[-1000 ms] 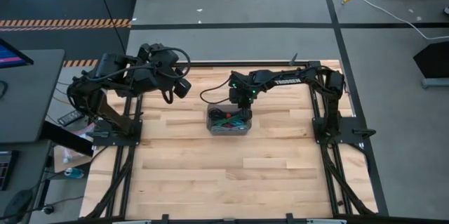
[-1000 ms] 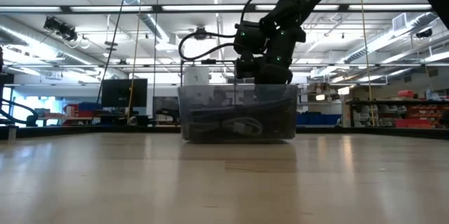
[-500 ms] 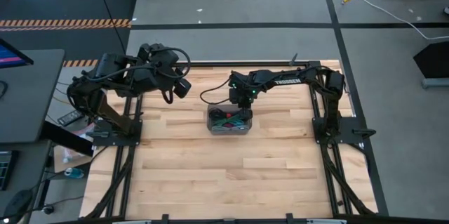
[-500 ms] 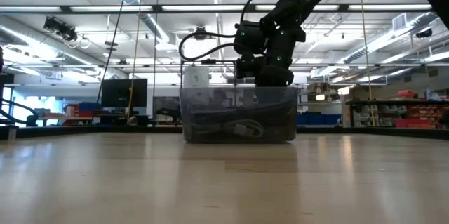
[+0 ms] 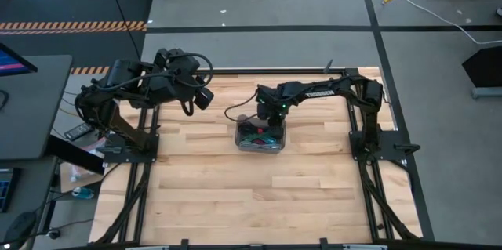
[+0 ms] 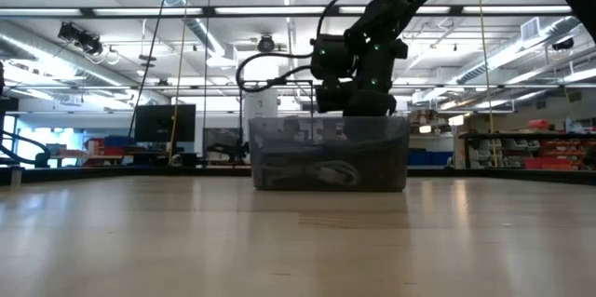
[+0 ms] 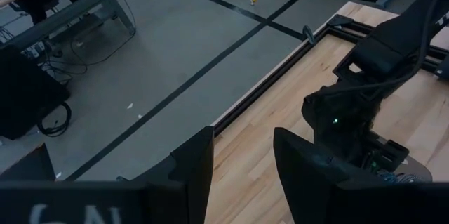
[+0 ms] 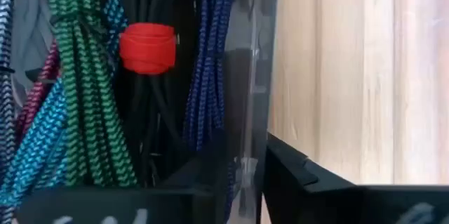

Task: Pick and place USB-C Cables
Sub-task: Adjust the black bin

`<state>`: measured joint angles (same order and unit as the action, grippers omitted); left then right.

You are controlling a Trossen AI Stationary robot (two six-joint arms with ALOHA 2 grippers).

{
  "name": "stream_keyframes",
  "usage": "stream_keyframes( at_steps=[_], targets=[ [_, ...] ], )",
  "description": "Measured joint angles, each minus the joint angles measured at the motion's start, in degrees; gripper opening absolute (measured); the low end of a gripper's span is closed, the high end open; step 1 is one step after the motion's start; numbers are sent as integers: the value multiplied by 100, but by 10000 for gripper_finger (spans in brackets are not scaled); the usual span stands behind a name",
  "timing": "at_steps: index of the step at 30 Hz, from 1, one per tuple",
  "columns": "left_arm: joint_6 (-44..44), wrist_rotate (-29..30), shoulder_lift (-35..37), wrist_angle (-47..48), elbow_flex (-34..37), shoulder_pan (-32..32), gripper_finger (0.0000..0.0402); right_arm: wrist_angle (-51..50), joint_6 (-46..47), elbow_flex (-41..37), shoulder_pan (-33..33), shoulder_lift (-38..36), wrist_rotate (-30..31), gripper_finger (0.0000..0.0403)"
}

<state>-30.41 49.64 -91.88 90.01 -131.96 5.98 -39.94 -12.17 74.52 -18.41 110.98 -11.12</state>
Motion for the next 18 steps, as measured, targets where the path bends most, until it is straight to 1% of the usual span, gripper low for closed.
stream_keyframes(
  at_steps=[4,6,12,15,18],
  targets=[
    [0,-1,0,1,0,0,156,-43,-117,3,121,-6,278,95],
    [0,0,0,1,0,0,156,-36,-143,30,152,-9,310,99],
    [10,-1,0,1,-1,0,156,3,-517,42,222,-19,290,101],
    [20,1,0,1,0,-2,156,6,-558,49,237,-21,247,101],
    [23,-1,0,0,0,0,156,-137,-565,226,235,-35,226,101]
  ],
)
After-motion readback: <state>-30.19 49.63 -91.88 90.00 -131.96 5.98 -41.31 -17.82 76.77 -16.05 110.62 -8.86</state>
